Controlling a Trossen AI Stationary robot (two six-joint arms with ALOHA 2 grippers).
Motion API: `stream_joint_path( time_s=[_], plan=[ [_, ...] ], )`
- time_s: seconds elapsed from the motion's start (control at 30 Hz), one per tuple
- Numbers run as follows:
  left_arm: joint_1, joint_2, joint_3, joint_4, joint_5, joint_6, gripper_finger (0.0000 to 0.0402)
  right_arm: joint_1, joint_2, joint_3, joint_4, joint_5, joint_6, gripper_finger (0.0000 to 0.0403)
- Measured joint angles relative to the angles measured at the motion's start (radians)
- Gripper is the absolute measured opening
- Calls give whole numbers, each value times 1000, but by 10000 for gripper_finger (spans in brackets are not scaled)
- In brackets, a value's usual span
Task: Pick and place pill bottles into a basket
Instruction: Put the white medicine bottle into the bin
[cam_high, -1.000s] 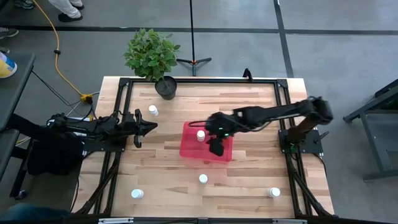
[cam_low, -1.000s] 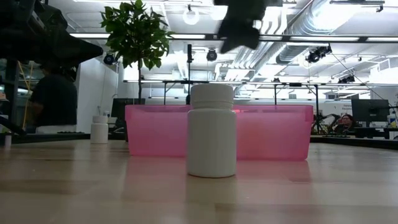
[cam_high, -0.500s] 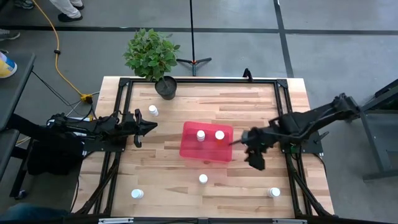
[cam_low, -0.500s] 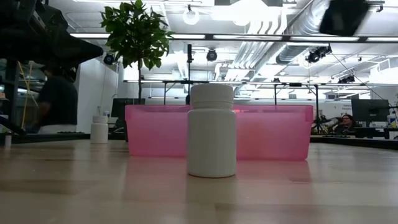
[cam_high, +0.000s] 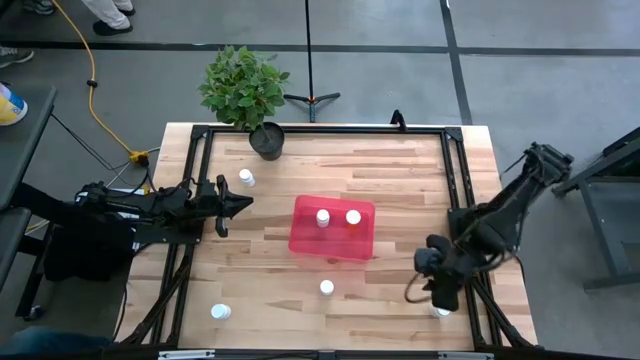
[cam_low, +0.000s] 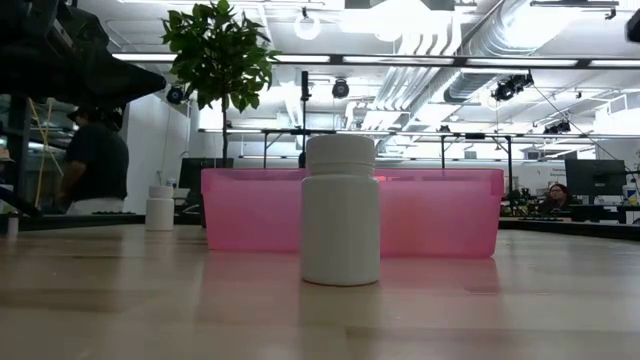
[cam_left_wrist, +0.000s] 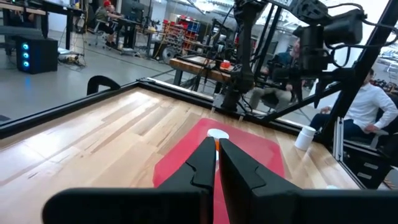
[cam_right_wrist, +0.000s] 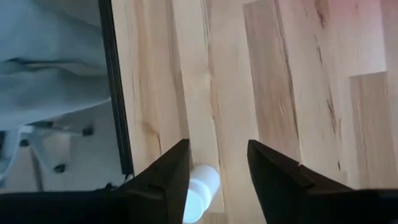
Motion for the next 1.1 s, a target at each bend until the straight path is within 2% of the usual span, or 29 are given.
stream_joint_path(
  time_s=[0.13, 0.33, 0.7, 0.83, 0.97, 1.1],
  plan=[
    [0, 9, 0, 0, -2, 1, 58, 92, 0, 0, -1, 59, 51, 136],
    [0, 61, 0, -1, -5, 1, 58, 153, 0, 0, -31, 66, 96, 142],
    [0, 101, 0, 0, -3, -35, 58, 176, 8, 1, 24, 58, 66, 227],
    [0, 100, 0, 0, -2, -34, 58, 183, 28, 1, 22, -2, 67, 257],
    [0, 100, 0, 0, -2, -34, 58, 212, 79, 1, 34, -46, 67, 263],
    [0, 100, 0, 0, -3, -34, 58, 242, 132, 1, 50, -47, 105, 260]
  ],
)
